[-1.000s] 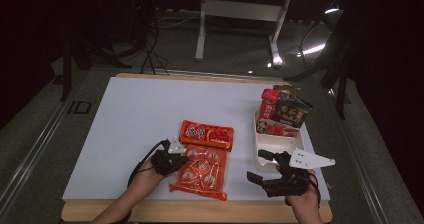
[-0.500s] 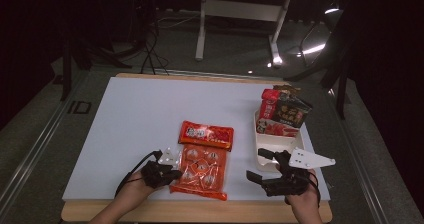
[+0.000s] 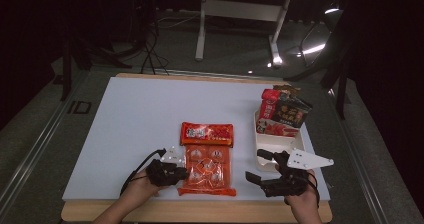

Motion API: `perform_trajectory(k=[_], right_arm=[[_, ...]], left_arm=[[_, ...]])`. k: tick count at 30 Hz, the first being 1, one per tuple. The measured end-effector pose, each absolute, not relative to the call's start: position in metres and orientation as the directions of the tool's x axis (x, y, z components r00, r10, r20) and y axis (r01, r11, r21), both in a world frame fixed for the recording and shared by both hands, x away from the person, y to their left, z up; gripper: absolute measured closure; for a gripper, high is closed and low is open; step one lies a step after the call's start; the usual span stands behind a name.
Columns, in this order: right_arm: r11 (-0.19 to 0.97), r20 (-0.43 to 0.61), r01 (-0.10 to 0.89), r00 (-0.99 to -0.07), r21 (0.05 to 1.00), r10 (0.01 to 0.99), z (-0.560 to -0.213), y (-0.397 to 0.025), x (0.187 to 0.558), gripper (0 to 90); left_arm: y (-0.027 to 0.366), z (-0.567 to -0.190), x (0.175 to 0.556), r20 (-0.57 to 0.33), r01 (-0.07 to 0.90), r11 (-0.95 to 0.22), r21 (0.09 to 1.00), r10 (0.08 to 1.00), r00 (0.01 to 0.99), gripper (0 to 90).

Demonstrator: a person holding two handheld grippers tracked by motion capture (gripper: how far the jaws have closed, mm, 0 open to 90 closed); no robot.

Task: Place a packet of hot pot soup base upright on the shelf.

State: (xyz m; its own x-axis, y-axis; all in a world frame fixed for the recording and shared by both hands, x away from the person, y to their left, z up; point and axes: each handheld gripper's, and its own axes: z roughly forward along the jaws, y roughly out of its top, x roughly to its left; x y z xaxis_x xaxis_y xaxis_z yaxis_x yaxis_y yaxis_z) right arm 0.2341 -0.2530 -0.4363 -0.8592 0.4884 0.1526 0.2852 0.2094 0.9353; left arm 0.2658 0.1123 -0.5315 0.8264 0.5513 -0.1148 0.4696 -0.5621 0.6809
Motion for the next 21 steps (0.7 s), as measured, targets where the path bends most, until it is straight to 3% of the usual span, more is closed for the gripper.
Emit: perform_trajectory(k=[3,13,21], right_arm=[[0.209,0.151,0.283,-0.859,0.936,0.489,-0.436,-0.253,0.234,16.0],[0.214,0.138,0.273,-0.860,0.938,0.492,-0.436,-0.253,0.234,19.2],[0.212,0.111,0.246,-0.858,0.946,0.501,-0.436,-0.255,0.233,18.5]], left_arm=[[0.115,-0.526,0.268,-0.150,0.503,-0.536,0.678,0.569,0.809,74.4],[0.132,-0.509,0.291,-0.203,0.571,-0.434,0.697,0.644,0.738,44.9],[0.139,-0.510,0.315,-0.249,0.615,-0.363,0.700,0.683,0.687,38.9]])
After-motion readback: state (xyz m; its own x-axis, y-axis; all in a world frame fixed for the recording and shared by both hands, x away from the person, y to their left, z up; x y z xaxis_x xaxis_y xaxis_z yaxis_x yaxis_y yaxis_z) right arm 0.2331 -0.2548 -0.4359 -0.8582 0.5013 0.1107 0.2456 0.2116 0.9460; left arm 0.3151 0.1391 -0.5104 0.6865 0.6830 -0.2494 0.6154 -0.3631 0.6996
